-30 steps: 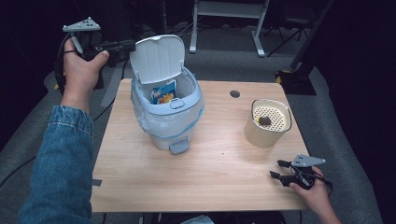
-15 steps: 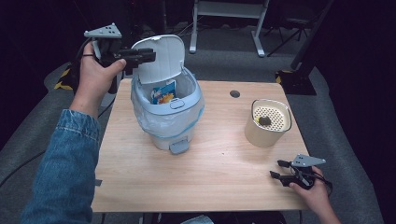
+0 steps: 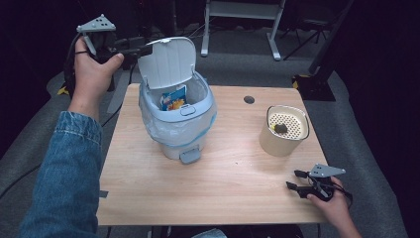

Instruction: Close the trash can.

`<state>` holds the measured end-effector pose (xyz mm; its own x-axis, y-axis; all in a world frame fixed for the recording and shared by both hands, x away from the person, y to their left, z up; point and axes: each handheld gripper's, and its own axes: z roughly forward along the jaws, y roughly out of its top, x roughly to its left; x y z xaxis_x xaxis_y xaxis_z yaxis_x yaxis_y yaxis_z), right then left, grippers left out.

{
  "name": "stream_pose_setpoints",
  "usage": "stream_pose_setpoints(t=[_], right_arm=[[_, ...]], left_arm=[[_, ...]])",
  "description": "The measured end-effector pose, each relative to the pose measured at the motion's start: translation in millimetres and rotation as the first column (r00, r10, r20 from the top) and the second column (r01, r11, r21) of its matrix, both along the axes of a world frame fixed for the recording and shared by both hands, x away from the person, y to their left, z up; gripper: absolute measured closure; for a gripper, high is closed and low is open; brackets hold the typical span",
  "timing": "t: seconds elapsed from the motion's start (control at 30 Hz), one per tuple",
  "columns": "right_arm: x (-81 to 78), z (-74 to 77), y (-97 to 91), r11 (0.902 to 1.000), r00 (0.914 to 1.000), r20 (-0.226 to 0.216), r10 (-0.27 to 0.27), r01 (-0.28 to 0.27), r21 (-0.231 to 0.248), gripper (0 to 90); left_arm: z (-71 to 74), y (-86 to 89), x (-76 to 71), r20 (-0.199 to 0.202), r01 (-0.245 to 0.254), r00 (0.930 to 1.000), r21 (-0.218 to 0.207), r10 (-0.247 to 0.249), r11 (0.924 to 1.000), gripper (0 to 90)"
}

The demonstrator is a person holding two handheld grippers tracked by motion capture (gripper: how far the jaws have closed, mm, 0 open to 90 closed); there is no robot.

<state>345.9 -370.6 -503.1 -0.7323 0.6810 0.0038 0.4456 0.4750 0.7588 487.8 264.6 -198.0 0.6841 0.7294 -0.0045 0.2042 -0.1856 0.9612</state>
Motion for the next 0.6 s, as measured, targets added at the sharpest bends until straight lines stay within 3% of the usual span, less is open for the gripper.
stream_pose_setpoints(t=[0.13,0.23,0.3,0.4,0.6], right_arm=[[0.0,0.0,0.0,1.0000,1.0000,0.001,0.001,-0.001,0.000,36.7],[0.0,0.0,0.0,1.0000,1.0000,0.000,0.000,0.000,0.000,36.7],[0.0,0.0,0.0,1.0000,1.0000,0.000,0.000,0.000,0.000,36.8],[0.0,0.0,0.0,1.0000,1.0000,0.000,0.000,0.000,0.000,36.7],[0.0,0.0,0.0,1.0000,1.0000,0.000,0.000,0.000,0.000,36.7]], left_arm=[[-4.7,1.6,5.6,-0.026,-0.014,0.9996,0.002,0.014,0.9999,53.6],[-9.0,-2.9,7.5,-0.052,0.018,0.9985,0.005,-0.018,0.9998,57.4],[-9.4,-5.1,5.7,-0.043,0.025,0.9988,0.011,-0.024,0.9996,56.2],[-7.6,-6.1,0.4,-0.069,0.077,0.9946,-0.023,-0.078,0.9968,63.2],[-7.8,-12.6,-10.2,-0.085,0.145,0.9856,-0.016,-0.146,0.9892,62.7]])
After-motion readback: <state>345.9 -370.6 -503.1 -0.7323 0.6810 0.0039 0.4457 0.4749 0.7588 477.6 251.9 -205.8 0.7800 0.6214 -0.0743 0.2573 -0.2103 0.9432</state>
